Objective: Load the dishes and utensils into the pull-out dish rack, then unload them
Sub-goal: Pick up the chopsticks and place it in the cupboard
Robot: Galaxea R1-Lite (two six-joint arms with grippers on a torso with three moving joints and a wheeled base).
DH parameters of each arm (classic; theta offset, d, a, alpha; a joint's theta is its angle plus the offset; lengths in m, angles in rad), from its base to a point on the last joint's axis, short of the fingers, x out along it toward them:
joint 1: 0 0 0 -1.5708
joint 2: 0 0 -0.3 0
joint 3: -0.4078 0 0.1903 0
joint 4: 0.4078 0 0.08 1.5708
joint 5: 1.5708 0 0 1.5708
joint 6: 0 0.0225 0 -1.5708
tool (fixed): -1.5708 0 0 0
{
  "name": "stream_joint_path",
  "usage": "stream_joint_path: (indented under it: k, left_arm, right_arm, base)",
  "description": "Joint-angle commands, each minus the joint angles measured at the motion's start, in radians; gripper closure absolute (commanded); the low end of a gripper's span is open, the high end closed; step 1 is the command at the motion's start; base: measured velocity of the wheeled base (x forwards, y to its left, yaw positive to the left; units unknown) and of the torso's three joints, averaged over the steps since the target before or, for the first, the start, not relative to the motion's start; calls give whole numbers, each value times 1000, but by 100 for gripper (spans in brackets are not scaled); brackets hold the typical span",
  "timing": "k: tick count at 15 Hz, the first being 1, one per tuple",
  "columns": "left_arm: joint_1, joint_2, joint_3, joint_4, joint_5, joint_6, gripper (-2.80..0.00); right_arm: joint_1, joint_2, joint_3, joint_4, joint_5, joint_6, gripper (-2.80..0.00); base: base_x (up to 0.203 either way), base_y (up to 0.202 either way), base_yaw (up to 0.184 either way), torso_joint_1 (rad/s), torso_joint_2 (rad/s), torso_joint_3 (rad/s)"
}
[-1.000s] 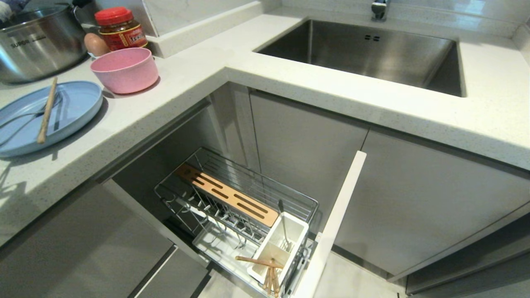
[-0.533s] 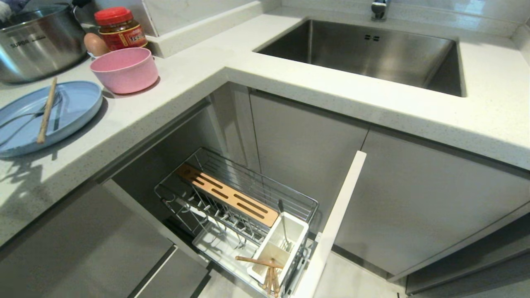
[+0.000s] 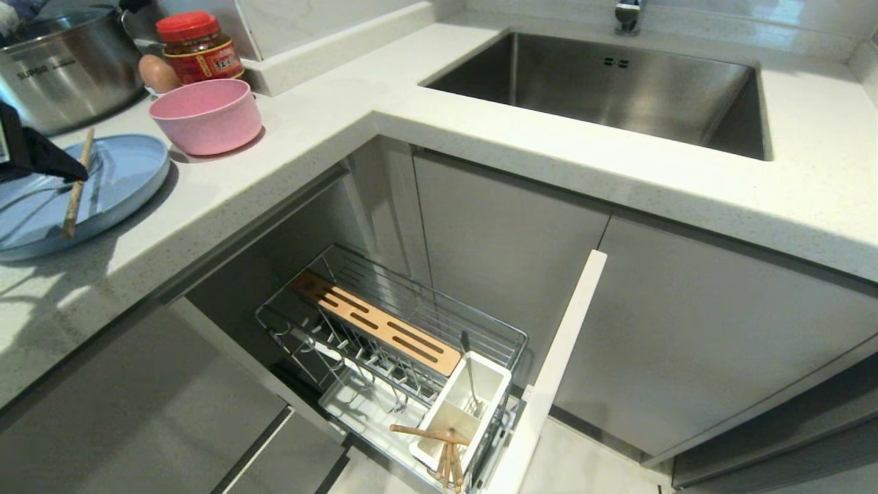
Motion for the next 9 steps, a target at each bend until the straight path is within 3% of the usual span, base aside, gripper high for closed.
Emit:
stream_joint_path:
  k: [1, 9]
  left_arm:
    - [0, 37, 0, 5, -1, -2, -280]
    - [35, 74, -3, -13, -1, -2, -280]
  right_arm:
    - [0, -4, 0, 0, 0, 0, 0]
    - [0, -4, 0, 0, 0, 0, 0]
  base:
    - [0, 0, 0, 0, 0, 0]
    - [0, 0, 0, 0, 0, 0]
